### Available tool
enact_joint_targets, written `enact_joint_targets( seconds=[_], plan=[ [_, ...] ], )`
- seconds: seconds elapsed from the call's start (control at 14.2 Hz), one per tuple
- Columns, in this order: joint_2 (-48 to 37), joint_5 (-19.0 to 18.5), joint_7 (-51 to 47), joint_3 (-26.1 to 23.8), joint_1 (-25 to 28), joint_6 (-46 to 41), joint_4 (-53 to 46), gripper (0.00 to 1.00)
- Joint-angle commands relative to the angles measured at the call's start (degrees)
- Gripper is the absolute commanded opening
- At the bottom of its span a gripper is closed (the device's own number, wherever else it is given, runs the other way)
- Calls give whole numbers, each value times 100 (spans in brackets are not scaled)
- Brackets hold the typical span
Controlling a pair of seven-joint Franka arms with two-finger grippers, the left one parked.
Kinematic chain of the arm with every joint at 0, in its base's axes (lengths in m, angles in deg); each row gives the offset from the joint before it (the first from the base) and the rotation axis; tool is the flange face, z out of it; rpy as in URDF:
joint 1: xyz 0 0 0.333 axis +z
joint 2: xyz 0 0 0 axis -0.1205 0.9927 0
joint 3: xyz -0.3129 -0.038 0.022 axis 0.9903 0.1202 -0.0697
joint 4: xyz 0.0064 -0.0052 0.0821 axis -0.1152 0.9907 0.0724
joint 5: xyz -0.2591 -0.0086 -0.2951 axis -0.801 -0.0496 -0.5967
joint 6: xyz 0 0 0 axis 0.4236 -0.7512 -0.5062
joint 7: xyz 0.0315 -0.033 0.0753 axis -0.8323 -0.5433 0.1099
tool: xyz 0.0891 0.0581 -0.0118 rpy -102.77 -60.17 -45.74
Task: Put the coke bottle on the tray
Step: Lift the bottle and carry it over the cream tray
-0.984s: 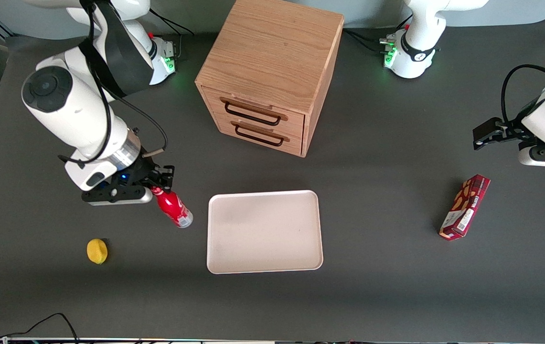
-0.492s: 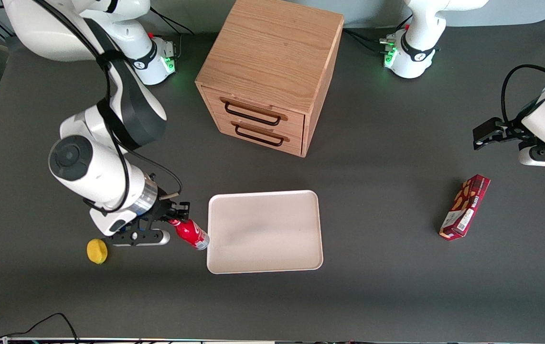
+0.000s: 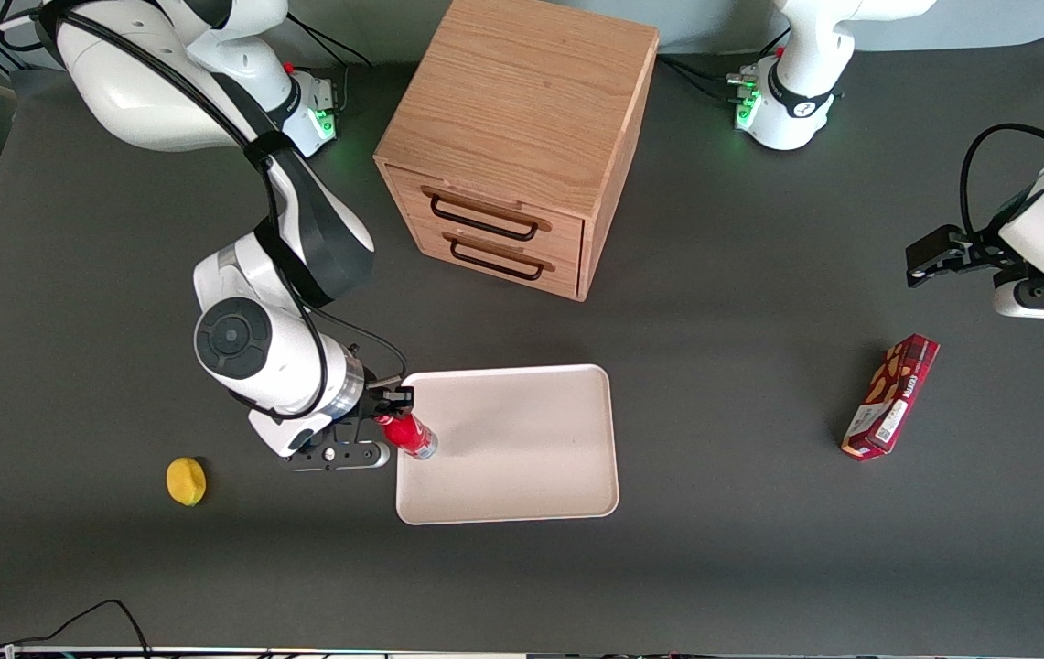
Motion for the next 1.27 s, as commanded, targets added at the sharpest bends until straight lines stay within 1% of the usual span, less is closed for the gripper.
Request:
enact_joint_targets(
  seconds=[0.0,0.28,0.56,0.91,1.2],
  plan=[
    [201,-111,-62,235,69,-79,-372,0],
    [508,-111,-52,253,112,35,-706,0],
    [772,-111,-44,297,192,457,-916,0],
    [957,-111,9,683,368,844,-961,0],
    [1036,-102,53,684,368,888,-961,0]
  ],
)
